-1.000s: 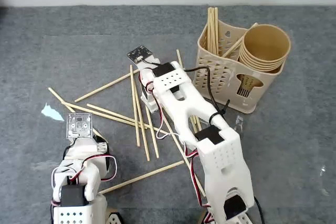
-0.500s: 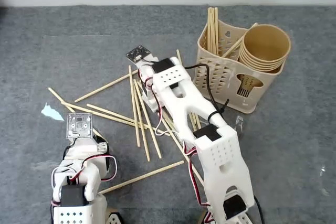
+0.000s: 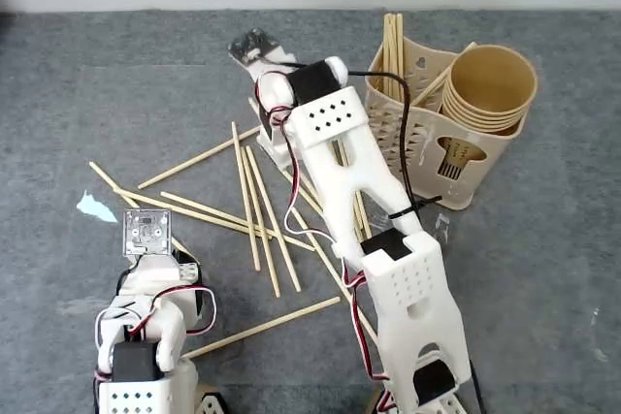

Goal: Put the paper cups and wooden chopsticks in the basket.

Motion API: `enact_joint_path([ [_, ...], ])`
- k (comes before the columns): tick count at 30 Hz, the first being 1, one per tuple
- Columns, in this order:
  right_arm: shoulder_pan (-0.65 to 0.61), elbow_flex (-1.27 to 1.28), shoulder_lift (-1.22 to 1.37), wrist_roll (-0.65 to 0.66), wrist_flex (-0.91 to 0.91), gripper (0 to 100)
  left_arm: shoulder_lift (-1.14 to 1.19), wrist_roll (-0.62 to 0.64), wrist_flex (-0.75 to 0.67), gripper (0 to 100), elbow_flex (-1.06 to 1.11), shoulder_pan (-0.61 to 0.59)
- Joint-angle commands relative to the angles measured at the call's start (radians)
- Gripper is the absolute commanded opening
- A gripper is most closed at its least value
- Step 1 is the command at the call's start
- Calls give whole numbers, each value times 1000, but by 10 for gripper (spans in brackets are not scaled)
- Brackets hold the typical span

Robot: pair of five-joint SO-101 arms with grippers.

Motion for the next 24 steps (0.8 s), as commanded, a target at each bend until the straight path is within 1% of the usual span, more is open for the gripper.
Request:
enact_joint_path([
  [1, 7, -60, -137, 9, 44, 9, 3, -8, -20, 15, -8, -2],
  [7, 18, -60, -344, 9, 44, 9, 3, -8, -20, 15, -8, -2],
  [14, 116, -66, -553, 18, 31, 9, 3, -8, -20, 15, -8, -2],
  [20, 232, -66, -697, 37, -105, 9, 3, -8, -20, 15, -8, 2],
  [24, 268, -61, -746, 34, -182, 9, 3, -8, -20, 15, -8, 2],
])
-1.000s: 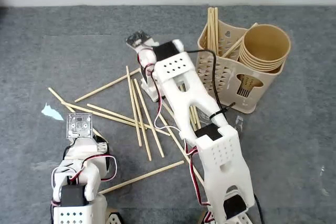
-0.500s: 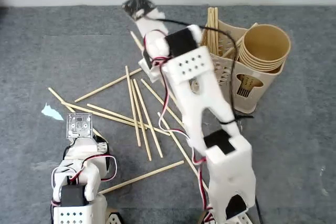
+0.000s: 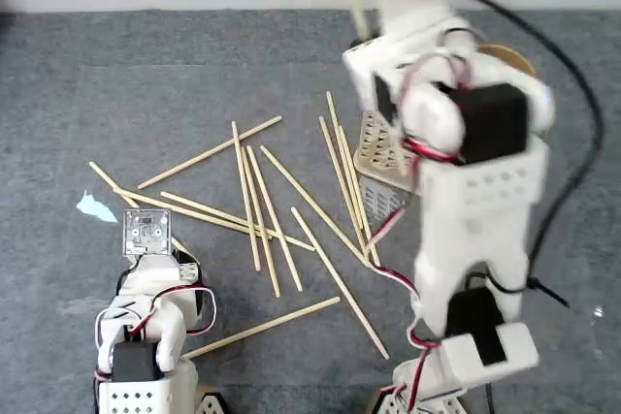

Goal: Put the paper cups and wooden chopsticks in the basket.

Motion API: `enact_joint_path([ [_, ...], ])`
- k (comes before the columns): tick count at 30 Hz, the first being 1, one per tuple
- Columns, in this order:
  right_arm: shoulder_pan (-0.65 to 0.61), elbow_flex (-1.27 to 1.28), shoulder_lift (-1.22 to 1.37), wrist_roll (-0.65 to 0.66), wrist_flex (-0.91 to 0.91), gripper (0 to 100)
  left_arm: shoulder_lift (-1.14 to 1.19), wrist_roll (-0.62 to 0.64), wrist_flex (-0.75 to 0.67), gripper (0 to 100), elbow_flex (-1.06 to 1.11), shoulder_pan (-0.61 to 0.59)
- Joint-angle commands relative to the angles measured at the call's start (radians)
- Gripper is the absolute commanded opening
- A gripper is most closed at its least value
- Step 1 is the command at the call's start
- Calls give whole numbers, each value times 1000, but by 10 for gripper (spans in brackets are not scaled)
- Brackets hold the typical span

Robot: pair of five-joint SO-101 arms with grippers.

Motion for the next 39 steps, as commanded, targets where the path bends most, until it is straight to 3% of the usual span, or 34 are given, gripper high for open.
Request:
enact_joint_path([
  [1, 30, -43, -76, 8, -77, 9, 3, -8, -20, 15, -8, 2],
  [13, 136, -41, -7, -176, -349, 9, 3, -5, -20, 15, -8, 2],
  [23, 180, -41, 54, -267, -424, 8, 3, -5, -20, 15, -8, 2],
  [39, 157, -41, -68, -284, -102, 8, 3, -5, -20, 15, -8, 0],
])
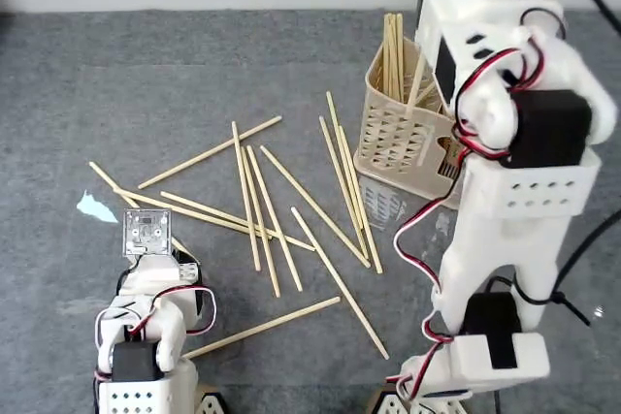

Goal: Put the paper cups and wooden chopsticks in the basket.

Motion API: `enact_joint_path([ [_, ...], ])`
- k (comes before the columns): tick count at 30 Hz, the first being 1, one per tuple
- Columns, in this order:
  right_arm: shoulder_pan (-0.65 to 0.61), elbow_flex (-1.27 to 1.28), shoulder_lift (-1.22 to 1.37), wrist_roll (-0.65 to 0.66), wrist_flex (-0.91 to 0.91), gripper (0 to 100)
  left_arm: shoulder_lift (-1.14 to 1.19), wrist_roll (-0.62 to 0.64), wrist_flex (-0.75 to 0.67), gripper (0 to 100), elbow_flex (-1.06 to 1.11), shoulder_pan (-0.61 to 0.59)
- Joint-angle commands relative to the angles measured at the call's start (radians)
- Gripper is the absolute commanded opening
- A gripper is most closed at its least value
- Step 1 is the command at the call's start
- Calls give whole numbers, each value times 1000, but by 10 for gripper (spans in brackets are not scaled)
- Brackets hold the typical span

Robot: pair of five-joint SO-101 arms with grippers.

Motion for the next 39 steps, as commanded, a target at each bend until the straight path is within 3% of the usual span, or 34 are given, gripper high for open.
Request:
enact_joint_path([
  [1, -12, -41, -73, -8, 91, 8, 3, -5, -20, 15, -8, 0],
  [11, -7, -15, -170, -3, 325, 8, 3, -5, -18, 15, -8, 2],
  [18, -65, 394, -421, 34, 298, 8, 3, -5, -18, 15, -8, 2],
  [25, -65, 796, -624, 38, -145, 8, 3, -5, -18, 15, -8, 2],
  [34, -62, 1068, -631, 40, -716, 8, 3, -5, -18, 15, -8, 2],
  [39, 5, 1250, -631, 41, -1082, 11, 3, -6, -18, 15, -8, 2],
])
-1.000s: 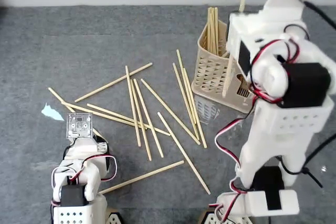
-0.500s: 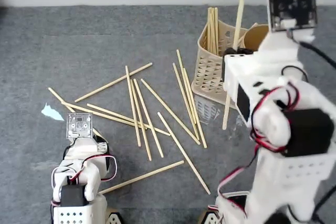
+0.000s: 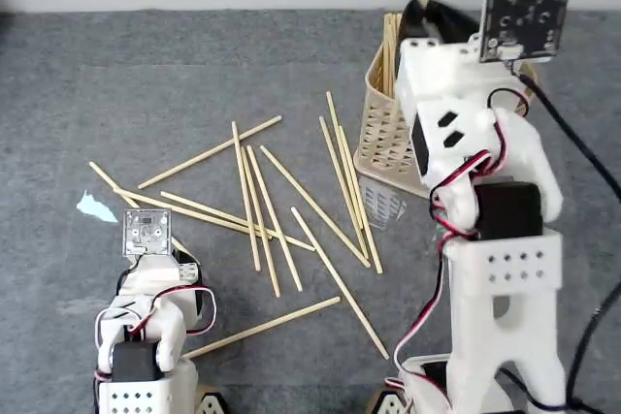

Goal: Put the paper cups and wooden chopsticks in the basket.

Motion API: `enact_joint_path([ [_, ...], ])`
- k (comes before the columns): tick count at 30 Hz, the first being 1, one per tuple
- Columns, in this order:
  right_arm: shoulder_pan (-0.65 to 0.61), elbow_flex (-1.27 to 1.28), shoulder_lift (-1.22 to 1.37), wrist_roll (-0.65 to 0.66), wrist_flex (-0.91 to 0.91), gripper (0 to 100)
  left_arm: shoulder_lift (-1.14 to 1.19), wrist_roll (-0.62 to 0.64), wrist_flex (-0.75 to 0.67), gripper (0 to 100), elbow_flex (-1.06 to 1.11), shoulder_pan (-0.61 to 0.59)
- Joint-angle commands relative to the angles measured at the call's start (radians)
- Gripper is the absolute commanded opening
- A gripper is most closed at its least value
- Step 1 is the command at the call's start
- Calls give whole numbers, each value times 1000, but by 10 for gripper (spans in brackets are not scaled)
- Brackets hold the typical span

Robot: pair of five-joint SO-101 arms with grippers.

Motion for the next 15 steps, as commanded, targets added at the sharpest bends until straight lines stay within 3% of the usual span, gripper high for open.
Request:
enact_joint_path([
  [1, 53, 103, -25, 17, -275, 11, 3, -6, -18, 15, -8, 2],
  [8, 71, 376, -25, 147, -533, 12, 3, -6, -18, 15, -8, 2],
  [11, 71, 410, -27, 146, -542, 21, 3, -6, -18, 15, -8, 2],
  [15, 48, 394, -38, 144, -424, 176, 3, -6, -18, 15, -8, 2],
])
